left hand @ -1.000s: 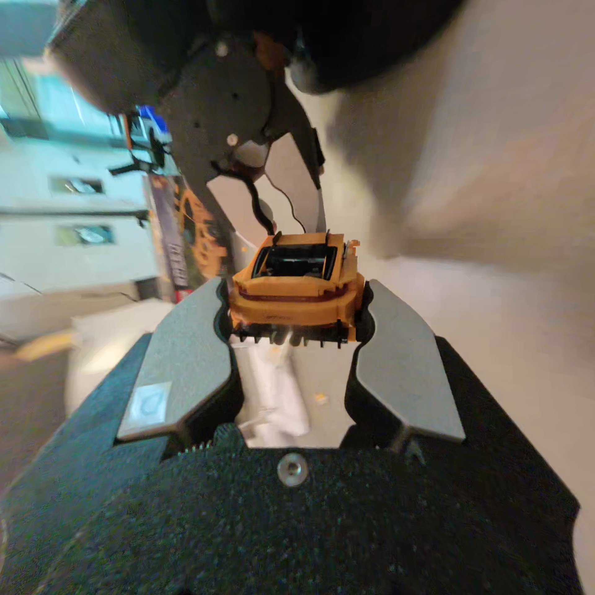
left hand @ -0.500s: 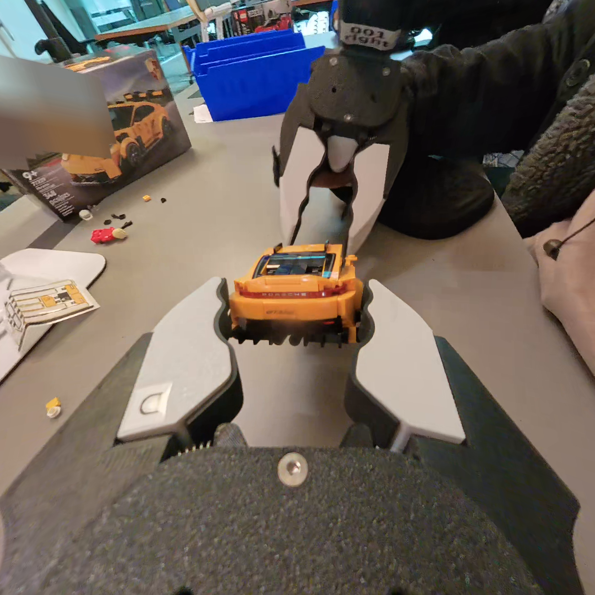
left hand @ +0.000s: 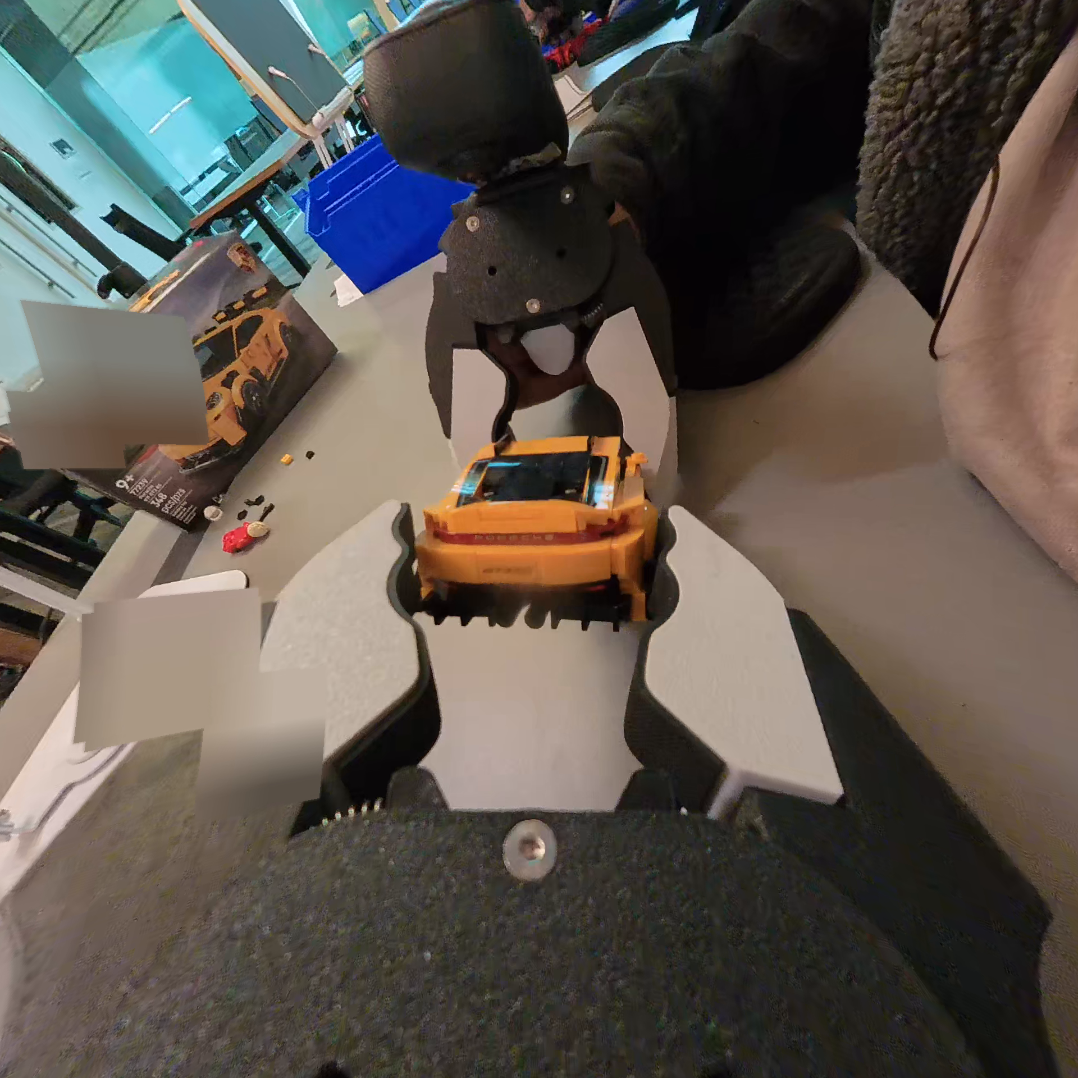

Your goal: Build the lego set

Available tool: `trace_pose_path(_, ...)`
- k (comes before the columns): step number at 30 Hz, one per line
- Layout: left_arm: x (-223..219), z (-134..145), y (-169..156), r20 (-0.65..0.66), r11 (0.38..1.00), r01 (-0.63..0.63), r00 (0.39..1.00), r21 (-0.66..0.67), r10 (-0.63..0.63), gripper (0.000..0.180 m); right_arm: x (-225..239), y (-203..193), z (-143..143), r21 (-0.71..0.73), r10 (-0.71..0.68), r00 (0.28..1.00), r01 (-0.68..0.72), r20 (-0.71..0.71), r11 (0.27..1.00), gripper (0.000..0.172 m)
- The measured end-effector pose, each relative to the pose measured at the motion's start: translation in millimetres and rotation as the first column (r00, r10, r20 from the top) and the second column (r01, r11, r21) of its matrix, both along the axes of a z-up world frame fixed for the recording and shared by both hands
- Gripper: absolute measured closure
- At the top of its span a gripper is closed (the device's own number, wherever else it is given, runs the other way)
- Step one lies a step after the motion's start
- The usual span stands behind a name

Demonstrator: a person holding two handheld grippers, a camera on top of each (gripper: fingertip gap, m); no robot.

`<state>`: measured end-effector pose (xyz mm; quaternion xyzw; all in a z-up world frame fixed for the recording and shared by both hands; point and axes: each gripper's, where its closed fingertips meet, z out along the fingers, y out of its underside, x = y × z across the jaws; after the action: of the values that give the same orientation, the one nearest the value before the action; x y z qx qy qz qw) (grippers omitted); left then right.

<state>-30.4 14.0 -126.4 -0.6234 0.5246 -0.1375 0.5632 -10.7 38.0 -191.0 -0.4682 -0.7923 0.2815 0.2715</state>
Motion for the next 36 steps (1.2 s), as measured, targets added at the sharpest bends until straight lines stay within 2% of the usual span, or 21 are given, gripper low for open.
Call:
trace_pose_path(2,-2,-2,2,-0.003,1.0,-0.005,1.0,0.008,0.005,0.102,0,-3,-2,-0.001,0.009,1.0,-0.009,0.001,1.0,0.103)
trace_pose_path(5,-10,-9,7,-0.007,0.999,-0.039,0.999,-0.026,0.039,0.102,-1,0,-2,-0.018,-0.017,1.0,0.017,0.0,1.0,0.103)
trace_pose_path(8,-14,-5,11,0.049,0.996,-0.061,0.997,-0.059,0.064,0.102,-3,3,5,-0.043,-0.031,0.998,0.029,-0.05,0.999,0.103)
trace_pose_path(11,-15,20,12,0.183,0.995,-0.069,0.98,-0.076,0.082,0.101,-5,4,17,-0.048,-0.029,0.991,0.023,-0.133,0.999,0.105)
trace_pose_path(14,-12,45,13,0.341,0.993,-0.055,0.936,-0.107,0.088,0.093,-9,1,32,-0.038,-0.021,0.972,0.012,-0.234,0.999,0.104)
trace_pose_path(21,-22,62,13,0.516,0.986,-0.04,0.848,-0.163,0.12,0.085,-10,2,76,-0.034,-0.034,0.887,0.021,-0.461,0.999,0.105)
trace_pose_path(24,-2,59,8,0.508,0.987,0.017,0.859,-0.159,0.067,0.083,-8,-8,92,-0.031,0.001,0.848,-0.02,-0.53,0.999,0.105)
trace_pose_path(26,14,67,3,0.512,0.992,0.061,0.859,-0.114,0.006,0.085,-7,-18,101,-0.049,0.023,0.822,-0.061,-0.569,0.997,0.105)
trace_pose_path(32,45,88,0,0.484,0.992,0.127,0.869,-0.009,-0.107,0.095,-5,-29,109,-0.146,0.017,0.804,-0.129,-0.595,0.981,0.104)
trace_pose_path(34,45,86,7,0.426,0.992,0.116,0.901,-0.048,-0.085,0.095,-6,-22,106,-0.166,-0.009,0.821,-0.105,-0.571,0.981,0.104)
trace_pose_path(36,43,76,18,0.292,0.991,0.084,0.955,-0.109,-0.049,0.095,-7,-8,95,-0.177,-0.039,0.858,-0.06,-0.511,0.982,0.101)
